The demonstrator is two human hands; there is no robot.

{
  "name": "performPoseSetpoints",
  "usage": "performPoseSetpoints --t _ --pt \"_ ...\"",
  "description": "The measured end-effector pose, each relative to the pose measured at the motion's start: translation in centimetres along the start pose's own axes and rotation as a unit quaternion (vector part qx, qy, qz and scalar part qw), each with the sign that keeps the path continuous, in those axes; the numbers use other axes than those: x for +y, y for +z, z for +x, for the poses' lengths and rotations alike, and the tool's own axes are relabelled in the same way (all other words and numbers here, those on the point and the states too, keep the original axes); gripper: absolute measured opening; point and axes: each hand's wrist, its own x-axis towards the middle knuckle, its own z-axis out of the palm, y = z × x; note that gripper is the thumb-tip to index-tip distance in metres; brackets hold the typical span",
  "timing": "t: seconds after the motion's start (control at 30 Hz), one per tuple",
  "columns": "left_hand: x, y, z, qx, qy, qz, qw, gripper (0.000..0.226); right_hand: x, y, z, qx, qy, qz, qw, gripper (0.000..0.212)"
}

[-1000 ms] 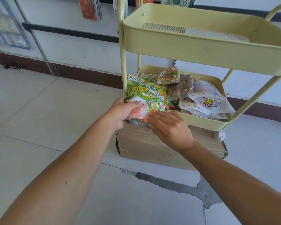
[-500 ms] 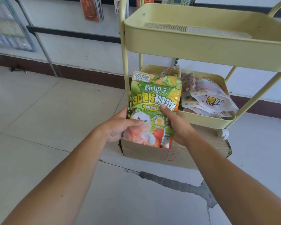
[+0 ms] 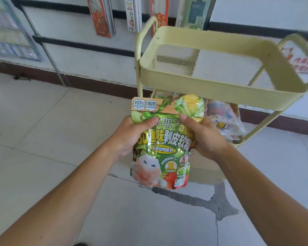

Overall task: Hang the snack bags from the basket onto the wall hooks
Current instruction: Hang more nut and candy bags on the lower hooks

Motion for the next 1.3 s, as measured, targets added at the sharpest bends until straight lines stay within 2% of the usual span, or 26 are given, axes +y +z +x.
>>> performPoseSetpoints --t 0.07,0.13,0.33,0.4,0.47,0.57,0.67,0.73,0.83,0.87,0.97,1.07,1.17,1.27,1.3 --pt "4.9 1.1 -1.2 -0.008 -0.021 -0.001 1.000 0.033 -5.0 1.2 -1.4 0.038 -0.013 -0.005 0.999 0.008" --pt "10.6 2.5 -2.8 -0.016 -0.031 0.000 0.999 0.041 -10.6 2.0 -3.3 0.061 -0.012 -0.012 0.998 0.007" --pt "31.5 9.9 -8.4 -0.021 0.052 -0.005 0.998 0.021 -31.3 2.9 -11.3 0.061 -0.043 -0.069 0.995 0.024" --pt "38.7 13.6 -10.2 -0.015 0.062 0.006 0.998 0.017 -39.0 2.4 -14.5 0.051 -0.056 -0.083 0.994 0.015" --pt "45.6 17.7 -12.0 -0.013 0.069 0.008 0.997 0.027 -46.8 1.4 -17.7 0.055 -0.067 -0.095 0.992 0.014" --pt "54.2 24.1 -14.6 -0.018 0.080 -0.001 0.997 0.057 -57.2 -0.6 -22.1 0.060 -0.092 -0.120 0.987 0.016" --pt "61.0 30.0 -16.6 -0.024 0.101 0.002 0.995 0.037 -65.0 -2.8 -25.5 0.069 -0.126 -0.136 0.980 0.014" --pt "64.4 33.1 -17.5 -0.022 0.114 0.020 0.993 0.026 -68.6 -4.3 -27.1 0.079 -0.145 -0.123 0.979 0.012" --pt "68.4 36.6 -18.4 -0.027 0.143 0.046 0.988 0.054 -72.7 -6.0 -29.1 0.089 -0.178 -0.094 0.976 0.010" --pt "69.3 37.5 -18.5 -0.036 0.153 0.048 0.986 0.054 -73.7 -6.6 -29.7 0.088 -0.188 -0.085 0.975 0.009" --pt "71.3 39.8 -18.4 -0.059 0.178 0.048 0.981 0.018 -75.9 -7.9 -31.0 0.093 -0.218 -0.082 0.968 0.012" --pt "72.2 41.5 -17.8 -0.067 0.188 0.039 0.979 0.012 -77.2 -9.0 -31.6 0.101 -0.211 -0.082 0.969 0.009" --pt "72.2 42.7 -17.1 -0.079 0.178 0.028 0.981 0.023 -77.8 -10.0 -31.9 0.109 -0.202 -0.086 0.970 0.005" --pt "72.1 43.0 -15.3 -0.088 0.165 0.039 0.982 0.044 -78.1 -10.7 -31.2 0.127 -0.205 -0.103 0.965 0.008" --pt "72.1 42.9 -14.6 -0.086 0.164 0.045 0.982 0.040 -78.3 -10.8 -30.8 0.133 -0.208 -0.114 0.962 0.011"
